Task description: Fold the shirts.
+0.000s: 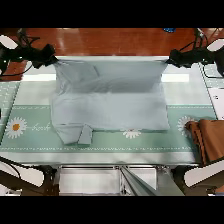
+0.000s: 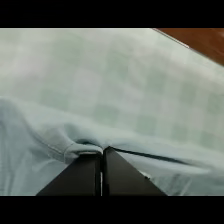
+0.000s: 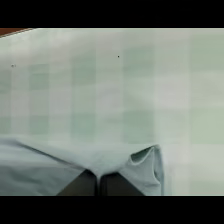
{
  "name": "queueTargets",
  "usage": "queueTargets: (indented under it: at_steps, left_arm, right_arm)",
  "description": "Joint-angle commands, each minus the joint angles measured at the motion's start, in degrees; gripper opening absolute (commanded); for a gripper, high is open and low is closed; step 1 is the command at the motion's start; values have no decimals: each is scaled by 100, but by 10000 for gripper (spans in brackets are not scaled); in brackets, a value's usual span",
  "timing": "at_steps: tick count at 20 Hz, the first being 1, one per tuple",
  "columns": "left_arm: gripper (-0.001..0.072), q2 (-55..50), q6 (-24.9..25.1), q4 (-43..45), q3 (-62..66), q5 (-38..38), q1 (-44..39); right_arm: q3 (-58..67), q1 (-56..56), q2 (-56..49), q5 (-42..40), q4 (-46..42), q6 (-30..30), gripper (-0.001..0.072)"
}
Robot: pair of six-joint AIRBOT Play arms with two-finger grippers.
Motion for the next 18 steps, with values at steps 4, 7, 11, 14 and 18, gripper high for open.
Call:
queueTargets:
  at_steps: [4, 7, 11, 14, 18]
  left_arm:
    - [15, -389, 1552, 173, 85, -2409, 7]
    - [15, -557, 1493, 511, -216, -2931, 7]
    - [15, -562, 1342, 791, -638, -2927, 7]
    - [17, -562, 1344, 791, -662, -2756, -4]
    - [507, -544, 1169, 835, -529, -3010, -13]
  right_arm:
    - [175, -151, -358, 1770, -343, -518, 21]
    - [-179, -151, -361, 2212, -684, -518, 21]
    - [-597, -140, -374, 2227, -682, -518, 21]
    - [-658, -136, -428, 2177, -619, -487, 30]
    - [-651, -177, -400, 2273, -638, -105, 413]
